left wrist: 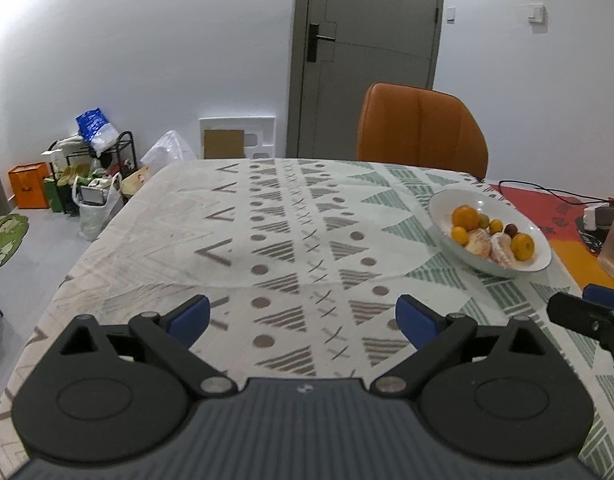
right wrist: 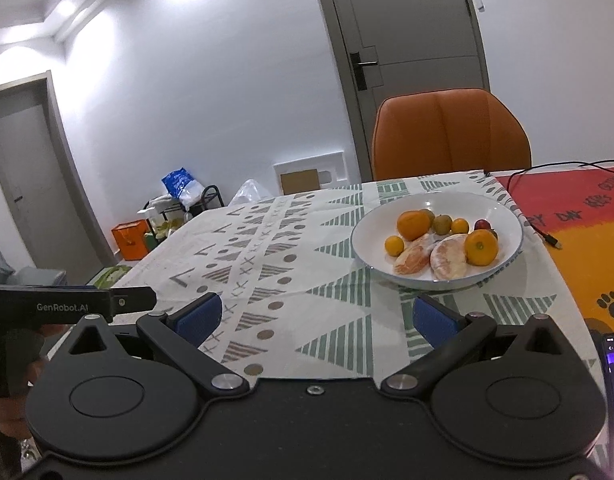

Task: Organize fruits

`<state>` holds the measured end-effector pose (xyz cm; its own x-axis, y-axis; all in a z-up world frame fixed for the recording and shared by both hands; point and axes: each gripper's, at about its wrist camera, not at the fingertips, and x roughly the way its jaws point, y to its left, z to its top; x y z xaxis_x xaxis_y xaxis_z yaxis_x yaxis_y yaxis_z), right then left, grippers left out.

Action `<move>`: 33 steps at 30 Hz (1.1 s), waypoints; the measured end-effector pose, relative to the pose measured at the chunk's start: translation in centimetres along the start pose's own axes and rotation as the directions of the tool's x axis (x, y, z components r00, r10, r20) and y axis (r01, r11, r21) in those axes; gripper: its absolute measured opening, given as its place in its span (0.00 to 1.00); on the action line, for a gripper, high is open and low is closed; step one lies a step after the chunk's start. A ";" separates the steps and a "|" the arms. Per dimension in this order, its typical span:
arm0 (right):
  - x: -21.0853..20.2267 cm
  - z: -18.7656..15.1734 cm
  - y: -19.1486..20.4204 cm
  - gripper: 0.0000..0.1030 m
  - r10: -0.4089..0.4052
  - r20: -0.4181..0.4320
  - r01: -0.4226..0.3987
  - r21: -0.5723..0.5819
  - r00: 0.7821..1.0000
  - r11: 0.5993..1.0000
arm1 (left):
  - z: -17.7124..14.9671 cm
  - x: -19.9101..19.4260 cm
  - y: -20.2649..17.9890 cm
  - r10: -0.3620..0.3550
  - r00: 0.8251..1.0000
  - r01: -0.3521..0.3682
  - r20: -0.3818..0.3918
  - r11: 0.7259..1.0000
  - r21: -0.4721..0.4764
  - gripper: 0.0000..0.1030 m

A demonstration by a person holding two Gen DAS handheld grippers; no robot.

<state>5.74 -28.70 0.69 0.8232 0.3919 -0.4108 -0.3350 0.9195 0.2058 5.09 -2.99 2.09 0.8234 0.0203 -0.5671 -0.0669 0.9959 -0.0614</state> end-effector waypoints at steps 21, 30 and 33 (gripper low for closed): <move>0.1 -0.7 0.7 1.00 0.000 -0.017 0.000 -0.016 1.000 1.000 | -1.1 -0.1 0.8 0.002 1.000 -0.002 -0.015 1.000 -0.013 0.96; 0.1 -0.7 0.5 1.00 -0.001 -0.017 0.001 -0.010 1.000 1.000 | -1.1 -0.1 0.6 0.004 1.000 -0.004 -0.014 1.000 -0.005 0.96; 0.0 -0.7 0.5 1.00 -0.002 -0.016 0.002 -0.010 1.000 1.000 | -1.1 -0.1 0.6 0.003 1.000 -0.003 -0.013 1.000 -0.006 0.96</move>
<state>5.22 -28.23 0.16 0.8164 0.3902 -0.4257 -0.3378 0.9206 0.1961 4.36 -2.46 1.22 0.8159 0.0221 -0.5777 -0.0727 0.9953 -0.0646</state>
